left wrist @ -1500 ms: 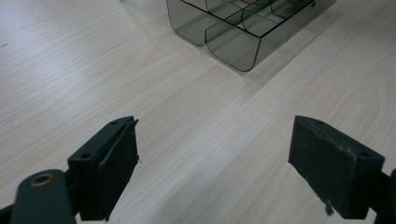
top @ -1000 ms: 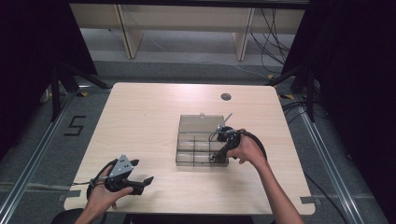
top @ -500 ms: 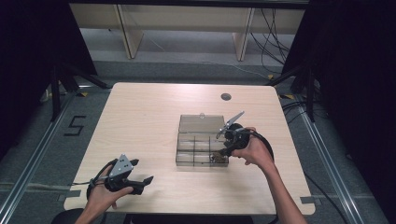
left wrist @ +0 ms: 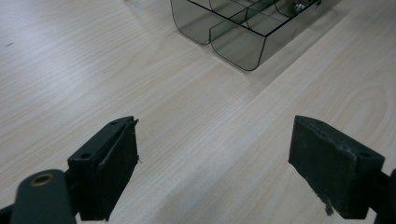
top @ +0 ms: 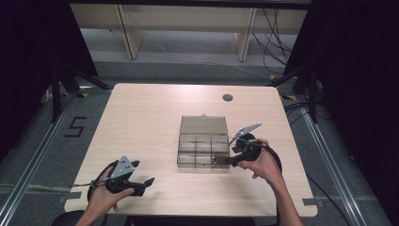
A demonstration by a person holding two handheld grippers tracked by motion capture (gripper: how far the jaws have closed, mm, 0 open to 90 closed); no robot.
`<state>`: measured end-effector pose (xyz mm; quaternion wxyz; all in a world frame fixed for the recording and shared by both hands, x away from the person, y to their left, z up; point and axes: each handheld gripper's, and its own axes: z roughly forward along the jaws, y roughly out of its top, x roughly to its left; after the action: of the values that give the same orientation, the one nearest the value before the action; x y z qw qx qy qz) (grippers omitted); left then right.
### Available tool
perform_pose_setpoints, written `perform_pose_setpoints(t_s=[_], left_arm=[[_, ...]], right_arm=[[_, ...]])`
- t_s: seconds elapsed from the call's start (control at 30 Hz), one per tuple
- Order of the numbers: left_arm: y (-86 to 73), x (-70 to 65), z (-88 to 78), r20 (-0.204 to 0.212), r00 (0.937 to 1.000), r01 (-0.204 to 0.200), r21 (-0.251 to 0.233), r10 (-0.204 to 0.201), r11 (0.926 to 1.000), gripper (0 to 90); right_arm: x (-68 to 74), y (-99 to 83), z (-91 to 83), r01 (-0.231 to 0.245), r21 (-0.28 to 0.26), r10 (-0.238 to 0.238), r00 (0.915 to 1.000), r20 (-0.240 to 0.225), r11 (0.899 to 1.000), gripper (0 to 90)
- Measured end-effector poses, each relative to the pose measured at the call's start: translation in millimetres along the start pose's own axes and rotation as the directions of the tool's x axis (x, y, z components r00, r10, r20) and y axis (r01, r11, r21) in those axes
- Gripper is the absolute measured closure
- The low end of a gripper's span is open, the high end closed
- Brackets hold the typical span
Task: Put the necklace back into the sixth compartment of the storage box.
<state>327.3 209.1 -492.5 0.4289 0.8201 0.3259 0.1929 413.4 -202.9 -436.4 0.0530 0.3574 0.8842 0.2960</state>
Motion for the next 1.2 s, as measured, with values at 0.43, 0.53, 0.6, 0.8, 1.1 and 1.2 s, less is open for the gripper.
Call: perform_pose_setpoints(t_s=[0.43, 0.53, 0.6, 0.8, 1.1, 1.2], left_arm=[[-0.3, -2.6, -0.1, 0.004, 0.9997, 0.025, -0.007, -0.025, 0.9997, 15.1], [0.1, -1.8, -0.2, 0.005, 0.9999, 0.014, -0.010, -0.014, 0.9998, 15.1], [0.2, -1.8, -0.3, 0.005, 0.9999, 0.015, -0.010, -0.015, 0.9998, 15.1], [-0.3, -3.5, -0.1, 0.003, 0.9993, 0.036, -0.007, -0.036, 0.9993, 15.1], [-0.2, -2.8, 0.0, 0.004, 0.9996, 0.028, -0.009, -0.028, 0.9996, 15.1], [-0.3, -3.2, 0.1, 0.005, 0.9994, 0.034, -0.009, -0.034, 0.9994, 15.1]], right_arm=[[5.6, -10.3, -7.8, -0.067, -0.056, 0.066, 0.9978, -0.011, 0.996, 26.4], [5.5, -13.1, -6.3, -0.099, -0.062, 0.100, 0.9949, 0.014, 0.993, 23.7], [5.4, -15.4, -6.9, -0.083, -0.061, 0.084, 0.9965, 0.000, 0.995, 22.1], [6.9, -22.9, -10.8, -0.088, -0.096, 0.089, 0.9960, 0.005, 0.991, 17.8], [7.5, -31.8, -10.0, -0.110, -0.115, 0.113, 0.9936, 0.012, 0.987, 17.3], [8.2, -34.8, -8.5, -0.108, -0.137, 0.110, 0.9939, 0.003, 0.985, 17.3]])
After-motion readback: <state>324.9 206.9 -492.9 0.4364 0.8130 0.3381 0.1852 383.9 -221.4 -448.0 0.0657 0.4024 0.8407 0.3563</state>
